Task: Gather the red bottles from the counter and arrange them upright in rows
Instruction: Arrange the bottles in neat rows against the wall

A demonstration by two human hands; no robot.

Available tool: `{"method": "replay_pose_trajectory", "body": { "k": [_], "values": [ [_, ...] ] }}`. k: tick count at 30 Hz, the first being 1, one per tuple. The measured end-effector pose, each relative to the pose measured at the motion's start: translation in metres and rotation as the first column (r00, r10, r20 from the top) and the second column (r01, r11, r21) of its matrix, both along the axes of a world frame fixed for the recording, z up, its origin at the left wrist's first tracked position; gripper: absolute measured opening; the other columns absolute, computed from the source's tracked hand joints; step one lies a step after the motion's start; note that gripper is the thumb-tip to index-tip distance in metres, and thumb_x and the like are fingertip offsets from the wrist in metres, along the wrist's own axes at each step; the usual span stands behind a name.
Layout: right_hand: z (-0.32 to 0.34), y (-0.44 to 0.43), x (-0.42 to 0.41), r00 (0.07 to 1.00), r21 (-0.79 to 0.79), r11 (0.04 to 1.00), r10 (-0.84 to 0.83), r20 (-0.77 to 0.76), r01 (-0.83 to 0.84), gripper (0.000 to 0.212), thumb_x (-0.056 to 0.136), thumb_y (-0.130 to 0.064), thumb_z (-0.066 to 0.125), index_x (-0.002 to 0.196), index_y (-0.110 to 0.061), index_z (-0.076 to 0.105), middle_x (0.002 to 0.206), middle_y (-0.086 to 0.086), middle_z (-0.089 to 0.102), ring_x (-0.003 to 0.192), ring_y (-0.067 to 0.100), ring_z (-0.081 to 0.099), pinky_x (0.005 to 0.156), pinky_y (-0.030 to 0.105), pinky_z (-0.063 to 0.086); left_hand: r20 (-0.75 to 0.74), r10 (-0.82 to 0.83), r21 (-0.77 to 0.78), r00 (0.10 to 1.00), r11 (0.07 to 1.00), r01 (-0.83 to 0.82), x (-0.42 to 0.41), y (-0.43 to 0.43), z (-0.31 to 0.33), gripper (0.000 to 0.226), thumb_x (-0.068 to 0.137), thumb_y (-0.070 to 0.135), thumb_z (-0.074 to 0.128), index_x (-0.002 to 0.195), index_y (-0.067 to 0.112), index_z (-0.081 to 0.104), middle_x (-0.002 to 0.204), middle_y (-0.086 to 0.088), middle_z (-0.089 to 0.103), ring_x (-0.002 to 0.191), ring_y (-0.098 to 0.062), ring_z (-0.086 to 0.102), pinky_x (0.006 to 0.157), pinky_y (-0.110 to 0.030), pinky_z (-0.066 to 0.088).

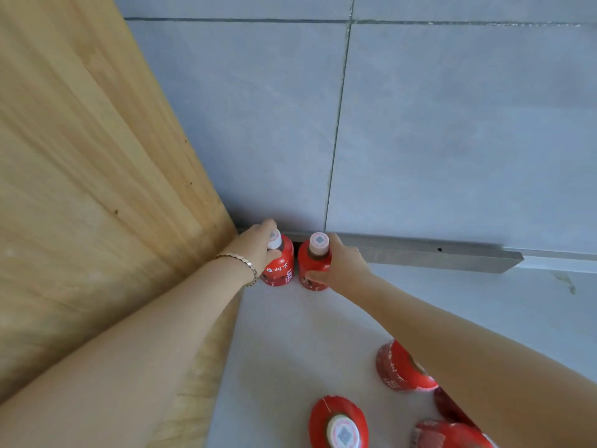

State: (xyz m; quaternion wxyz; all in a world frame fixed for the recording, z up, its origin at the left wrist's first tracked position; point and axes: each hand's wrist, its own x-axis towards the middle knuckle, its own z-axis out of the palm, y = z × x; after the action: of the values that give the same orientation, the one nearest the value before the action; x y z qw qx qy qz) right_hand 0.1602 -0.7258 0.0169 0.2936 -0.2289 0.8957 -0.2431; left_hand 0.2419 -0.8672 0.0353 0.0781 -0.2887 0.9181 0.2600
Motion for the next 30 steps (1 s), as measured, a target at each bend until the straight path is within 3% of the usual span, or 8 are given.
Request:
{"method": "replay_pose_trajectory", "body": {
  "k": [3,9,12,15,18,20,26,30],
  "values": [
    [-0.010,-0.005,0.008,0.998,-0.144,0.987,-0.061,0.035,0.065,0.068,0.076,-0.025,0.072,0.135,-0.021,0.038,0.128,0.015,0.053,0.111,0.032,0.058,0.088,0.038,0.049,-0.050,0.176,0.125,0.983,0.978,-0.168,0.008,0.003,-0.012,0.057,0.074,0.026,0.074,0.119,0.006,0.046,0.112,-0.011,0.060,0.107,-0.029,0.060,0.082,-0.031,0.044],
    [-0.004,0.009,0.013,0.998,-0.202,0.979,0.011,0.065,0.002,0.071,0.081,-0.024,0.068,0.142,-0.022,0.031,0.128,0.014,0.053,0.113,0.031,0.057,0.093,0.036,0.046,-0.084,0.308,0.095,0.948,0.949,-0.300,0.014,0.013,-0.021,0.068,0.072,0.018,0.078,0.130,0.008,0.044,0.132,-0.018,0.054,0.121,-0.034,0.053,0.103,-0.043,0.044],
    [0.014,0.041,-0.002,0.995,-0.076,0.992,0.102,0.002,-0.101,0.061,0.085,-0.019,0.064,0.140,-0.017,0.037,0.125,0.012,0.060,0.112,0.026,0.060,0.093,0.032,0.046,-0.141,0.260,-0.109,0.955,0.955,-0.276,0.010,0.029,-0.011,0.076,0.075,0.017,0.074,0.137,0.006,0.032,0.135,-0.020,0.044,0.123,-0.036,0.046,0.102,-0.042,0.041],
    [0.045,0.087,-0.009,0.970,0.104,0.974,0.214,-0.116,-0.202,0.051,0.083,-0.036,0.064,0.130,-0.023,0.048,0.116,0.003,0.062,0.099,0.018,0.058,0.084,0.029,0.044,-0.279,-0.007,-0.347,0.960,0.933,-0.094,0.000,0.048,0.003,0.074,0.075,0.021,0.072,0.137,0.004,0.036,0.140,-0.022,0.039,0.129,-0.037,0.039,0.104,-0.044,0.037],
    [0.066,0.134,0.004,0.891,0.462,0.815,0.443,-0.104,-0.351,0.064,0.075,-0.059,0.061,0.128,-0.031,0.040,0.116,0.001,0.057,0.099,0.021,0.055,0.082,0.031,0.041,-0.152,-0.172,-0.324,0.973,0.939,0.115,-0.013,0.067,0.007,0.064,0.080,0.025,0.066,0.136,0.010,0.038,0.141,-0.014,0.041,0.128,-0.034,0.040,0.099,-0.043,0.039],
    [0.063,0.153,0.018,0.877,0.514,0.765,0.479,-0.048,-0.389,0.060,0.076,-0.056,0.061,0.125,-0.030,0.039,0.111,0.002,0.058,0.091,0.021,0.051,0.076,0.029,0.038,-0.038,-0.184,-0.287,0.982,0.943,0.166,-0.019,0.075,0.005,0.058,0.082,0.025,0.064,0.134,0.013,0.039,0.136,-0.012,0.042,0.124,-0.033,0.042,0.096,-0.042,0.042],
    [0.039,0.135,0.014,0.973,0.222,0.958,0.207,-0.106,-0.179,0.037,0.085,-0.039,0.059,0.115,-0.018,0.053,0.113,0.007,0.064,0.100,0.026,0.060,0.081,0.032,0.048,-0.091,-0.067,-0.187,0.994,0.981,0.049,-0.019,0.073,-0.007,0.052,0.084,0.006,0.062,0.132,0.015,0.044,0.136,-0.015,0.042,0.122,-0.034,0.048,0.095,-0.043,0.047],
    [0.022,0.084,-0.005,0.990,0.053,0.997,-0.046,-0.135,0.054,0.034,0.083,-0.039,0.060,0.104,-0.013,0.055,0.107,0.011,0.066,0.097,0.031,0.061,0.068,0.029,0.041,-0.129,-0.016,-0.150,0.991,0.989,-0.003,-0.017,0.073,-0.009,0.059,0.083,0.007,0.064,0.136,0.017,0.039,0.131,-0.016,0.049,0.122,-0.033,0.047,0.097,-0.040,0.043]
  ]
}}
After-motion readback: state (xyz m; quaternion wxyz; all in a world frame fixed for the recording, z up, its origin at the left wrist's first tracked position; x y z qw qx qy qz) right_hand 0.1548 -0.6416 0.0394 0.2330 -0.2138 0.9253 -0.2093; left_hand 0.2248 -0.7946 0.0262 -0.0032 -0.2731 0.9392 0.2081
